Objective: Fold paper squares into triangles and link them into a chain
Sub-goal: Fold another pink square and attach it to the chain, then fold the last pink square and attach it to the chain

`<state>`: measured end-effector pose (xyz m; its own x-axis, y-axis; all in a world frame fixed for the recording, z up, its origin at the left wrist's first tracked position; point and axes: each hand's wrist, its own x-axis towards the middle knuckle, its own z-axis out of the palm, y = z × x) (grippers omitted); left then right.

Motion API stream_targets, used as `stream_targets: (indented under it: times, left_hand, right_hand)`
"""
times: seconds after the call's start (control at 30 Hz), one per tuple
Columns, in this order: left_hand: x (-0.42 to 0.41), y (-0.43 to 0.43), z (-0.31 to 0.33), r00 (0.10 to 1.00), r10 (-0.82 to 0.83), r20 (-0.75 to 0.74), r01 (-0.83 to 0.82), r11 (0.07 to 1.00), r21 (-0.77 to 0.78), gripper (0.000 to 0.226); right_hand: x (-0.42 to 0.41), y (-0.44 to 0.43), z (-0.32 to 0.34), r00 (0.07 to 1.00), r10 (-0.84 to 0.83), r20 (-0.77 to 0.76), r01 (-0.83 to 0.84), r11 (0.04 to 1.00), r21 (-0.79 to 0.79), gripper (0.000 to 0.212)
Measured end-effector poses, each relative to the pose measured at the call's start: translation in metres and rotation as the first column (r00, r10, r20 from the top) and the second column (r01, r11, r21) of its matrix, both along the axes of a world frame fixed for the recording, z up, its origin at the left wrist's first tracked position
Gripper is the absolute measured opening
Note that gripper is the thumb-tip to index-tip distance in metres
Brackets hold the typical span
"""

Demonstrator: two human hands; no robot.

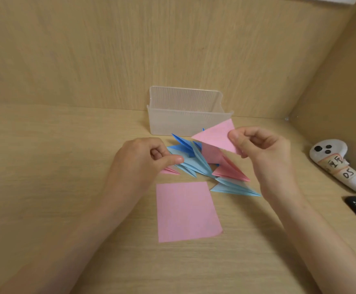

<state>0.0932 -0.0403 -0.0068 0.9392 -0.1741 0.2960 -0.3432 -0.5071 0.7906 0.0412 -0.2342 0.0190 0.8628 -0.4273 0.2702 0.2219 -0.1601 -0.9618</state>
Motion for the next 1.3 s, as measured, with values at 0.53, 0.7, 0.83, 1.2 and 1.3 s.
stream_targets:
  times: [0.53, 0.7, 0.83, 1.2, 1.3]
  left_hand:
    - [-0.003, -0.007, 0.004, 0.997, -0.075, -0.005, 0.072, 0.972, -0.222, 0.01]
    - [0.011, 0.007, 0.004, 0.999, 0.055, -0.005, -0.055, 0.985, -0.162, 0.017]
    - [0.017, 0.012, -0.002, 0.992, 0.122, -0.024, -0.124, 0.988, -0.092, 0.012]
    - [0.014, 0.018, 0.005, 0.935, 0.295, 0.199, -0.322, 0.938, 0.125, 0.019]
    - [0.008, 0.01, 0.006, 0.939, 0.21, 0.274, -0.228, 0.973, 0.035, 0.013]
  right_hand:
    - [-0.002, 0.011, -0.011, 0.993, 0.102, -0.056, -0.108, 0.987, -0.122, 0.005]
    - [-0.004, 0.01, -0.011, 0.99, 0.135, 0.052, -0.115, 0.954, -0.276, 0.008]
    - [-0.004, 0.014, -0.021, 0.945, 0.327, 0.009, -0.271, 0.798, -0.538, 0.009]
    - [0.002, 0.015, -0.04, 0.858, 0.426, -0.288, -0.422, 0.261, -0.868, 0.054]
    - [0.003, 0.014, -0.042, 0.864, 0.391, -0.317, -0.429, 0.242, -0.87, 0.057]
